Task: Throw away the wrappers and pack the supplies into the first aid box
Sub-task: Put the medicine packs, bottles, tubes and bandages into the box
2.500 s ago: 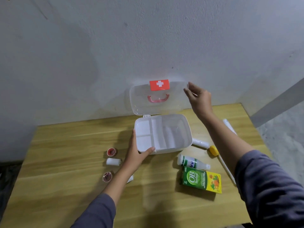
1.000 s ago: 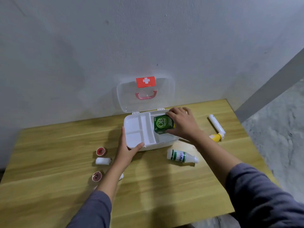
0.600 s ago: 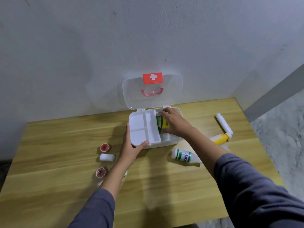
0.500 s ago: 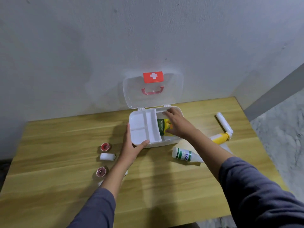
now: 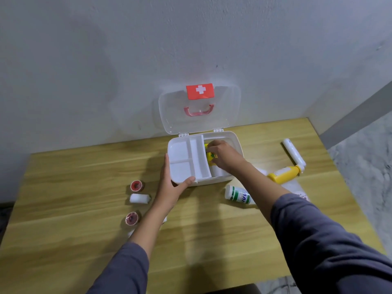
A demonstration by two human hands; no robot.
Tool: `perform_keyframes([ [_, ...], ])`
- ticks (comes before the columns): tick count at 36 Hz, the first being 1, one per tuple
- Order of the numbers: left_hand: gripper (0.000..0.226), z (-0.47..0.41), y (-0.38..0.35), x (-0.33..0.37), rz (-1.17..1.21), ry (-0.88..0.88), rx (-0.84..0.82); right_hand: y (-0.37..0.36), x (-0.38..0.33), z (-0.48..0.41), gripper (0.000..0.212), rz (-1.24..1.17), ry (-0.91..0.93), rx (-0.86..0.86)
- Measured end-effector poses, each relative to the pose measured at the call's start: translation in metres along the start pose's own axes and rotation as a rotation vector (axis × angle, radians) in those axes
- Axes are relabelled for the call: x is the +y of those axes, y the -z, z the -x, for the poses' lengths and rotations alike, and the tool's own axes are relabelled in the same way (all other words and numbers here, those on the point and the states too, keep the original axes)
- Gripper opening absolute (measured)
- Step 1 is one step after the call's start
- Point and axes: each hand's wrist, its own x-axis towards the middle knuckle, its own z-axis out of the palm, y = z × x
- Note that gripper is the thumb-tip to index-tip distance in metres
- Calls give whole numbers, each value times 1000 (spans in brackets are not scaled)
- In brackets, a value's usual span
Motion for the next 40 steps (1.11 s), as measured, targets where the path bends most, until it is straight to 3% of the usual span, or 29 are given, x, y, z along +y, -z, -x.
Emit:
perform_keyframes([
  [9,107,0,1,2,-20,-11,1,1,-3,6,37,-121,25,105],
  [16,103,-1,3,2,-29,-34,-8,28,5,57,28,-218,-98,579],
  [21,103,-1,1,3,-46,-42,1,25,31,117,25,-334,-334,809],
  [25,103,-3,1,-1,-54,-57,10,-3,63,169,35,-340,-581,791],
  [28,102,-3,0,-2,-70,-64,25,-24,77,195,48,-347,-748,653],
  [32,102,-4,0,-2,-89,-88,18,-42,88,209,64,-281,-834,494],
  [40,100,-3,0,-3,-107,-95,13,-46,93,205,61,-246,-980,508],
])
